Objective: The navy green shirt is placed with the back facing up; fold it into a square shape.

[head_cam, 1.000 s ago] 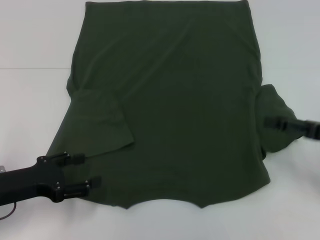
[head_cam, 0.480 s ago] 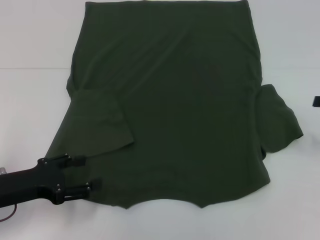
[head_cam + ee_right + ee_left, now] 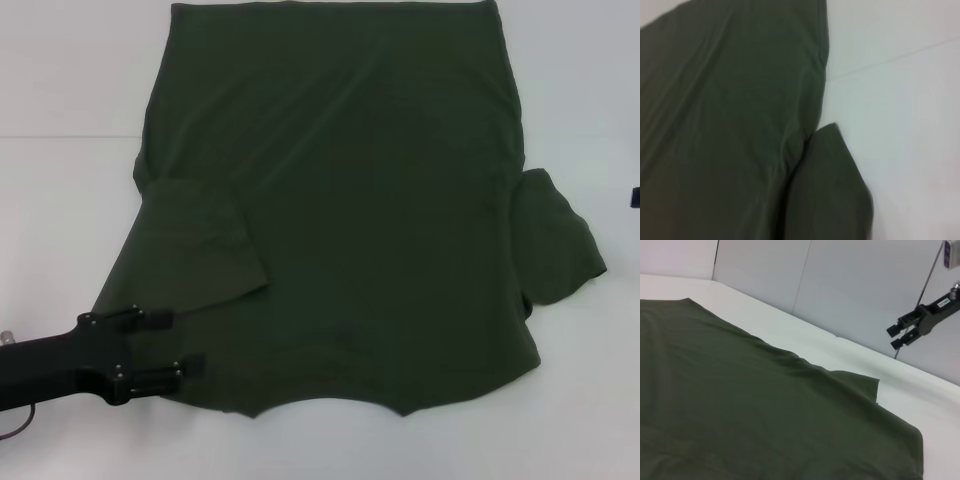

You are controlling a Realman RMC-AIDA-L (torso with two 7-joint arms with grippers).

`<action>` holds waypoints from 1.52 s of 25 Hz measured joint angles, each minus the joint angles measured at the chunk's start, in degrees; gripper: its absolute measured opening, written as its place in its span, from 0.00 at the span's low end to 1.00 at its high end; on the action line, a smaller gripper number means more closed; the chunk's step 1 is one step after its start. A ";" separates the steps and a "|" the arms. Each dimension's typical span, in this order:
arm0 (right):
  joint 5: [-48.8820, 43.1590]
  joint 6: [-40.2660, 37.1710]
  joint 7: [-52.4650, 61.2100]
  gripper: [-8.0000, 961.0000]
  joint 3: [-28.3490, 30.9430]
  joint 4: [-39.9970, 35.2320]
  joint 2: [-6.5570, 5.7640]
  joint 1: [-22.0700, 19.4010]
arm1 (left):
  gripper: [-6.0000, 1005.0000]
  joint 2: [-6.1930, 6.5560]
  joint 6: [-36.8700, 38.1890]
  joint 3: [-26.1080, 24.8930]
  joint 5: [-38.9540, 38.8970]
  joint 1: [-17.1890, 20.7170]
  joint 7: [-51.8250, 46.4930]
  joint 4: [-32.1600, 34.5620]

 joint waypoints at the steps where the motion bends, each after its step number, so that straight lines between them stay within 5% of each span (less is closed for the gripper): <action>1: -0.58 1.09 0.34 0.97 -1.02 0.57 0.10 0.44 | 0.86 0.02 -0.05 -0.04 0.01 -0.02 -0.02 0.00; 9: -1.57 8.08 0.75 0.95 -7.96 7.82 0.40 2.55 | 0.86 0.13 -0.24 -0.25 0.01 -0.01 -0.09 0.00; 26: -1.47 14.80 0.42 0.91 -10.14 11.71 3.78 2.78 | 0.86 0.13 -0.51 -0.31 0.01 -0.15 -0.10 0.00; 32: -1.48 16.48 0.45 0.91 -10.74 13.13 4.01 2.69 | 0.86 0.13 -0.61 -0.31 0.01 -0.19 -0.10 0.00; 38: -1.50 16.63 0.53 0.75 -10.78 13.72 3.99 2.69 | 0.86 0.11 -1.10 -0.31 -0.04 -0.19 -0.06 0.00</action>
